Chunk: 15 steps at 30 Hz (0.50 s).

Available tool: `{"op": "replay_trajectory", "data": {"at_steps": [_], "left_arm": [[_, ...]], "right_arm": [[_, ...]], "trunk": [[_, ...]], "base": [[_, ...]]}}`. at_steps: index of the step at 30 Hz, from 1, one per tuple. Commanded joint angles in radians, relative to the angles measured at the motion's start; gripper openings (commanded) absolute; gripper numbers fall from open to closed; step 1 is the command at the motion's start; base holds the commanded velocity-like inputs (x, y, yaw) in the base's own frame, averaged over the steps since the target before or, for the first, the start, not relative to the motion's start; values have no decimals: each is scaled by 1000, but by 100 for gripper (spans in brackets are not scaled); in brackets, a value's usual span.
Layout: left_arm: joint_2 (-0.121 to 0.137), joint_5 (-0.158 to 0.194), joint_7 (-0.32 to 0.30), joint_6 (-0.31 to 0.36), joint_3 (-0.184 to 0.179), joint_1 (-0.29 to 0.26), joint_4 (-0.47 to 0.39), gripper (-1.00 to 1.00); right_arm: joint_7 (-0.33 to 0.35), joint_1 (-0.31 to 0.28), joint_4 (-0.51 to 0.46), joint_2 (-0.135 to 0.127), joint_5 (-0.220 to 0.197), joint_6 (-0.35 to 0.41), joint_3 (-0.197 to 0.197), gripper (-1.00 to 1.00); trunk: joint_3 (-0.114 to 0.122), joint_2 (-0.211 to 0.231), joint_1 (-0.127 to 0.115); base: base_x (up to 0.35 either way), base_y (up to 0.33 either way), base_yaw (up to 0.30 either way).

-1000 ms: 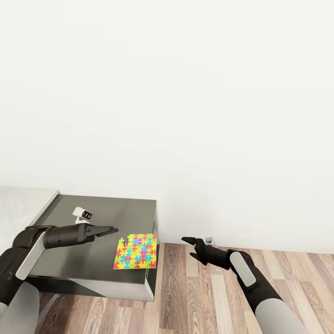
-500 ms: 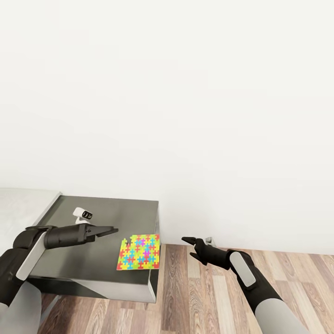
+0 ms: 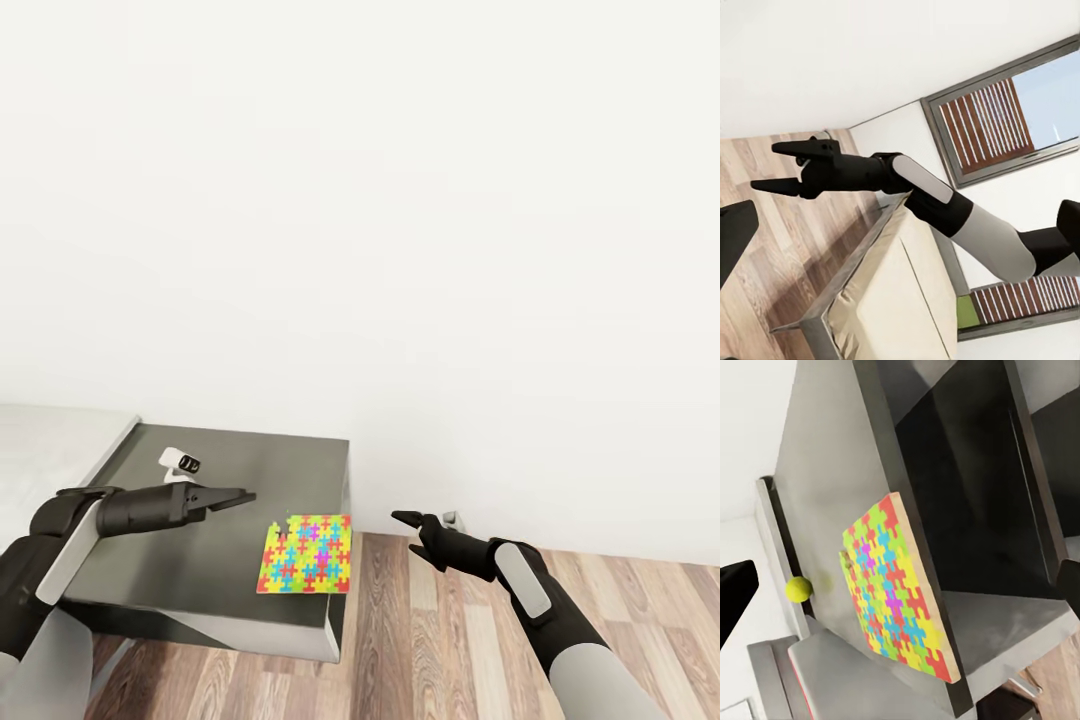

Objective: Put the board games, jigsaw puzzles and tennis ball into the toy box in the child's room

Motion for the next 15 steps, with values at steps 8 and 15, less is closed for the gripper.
{"op": "replay_trajectory", "data": {"at_steps": [8, 15], "left_arm": [[0, 1, 2, 8, -2, -1, -10, 100], [0, 1, 2, 7, -1, -1, -25, 100]], "right_arm": [[4, -1, 0, 6, 4, 5, -2, 100], [4, -1, 2, 8, 4, 6, -2, 100]], "trunk": [[-2, -2, 1], [-5, -9, 4]], "base": [[11, 0, 5], [0, 0, 0]]}}
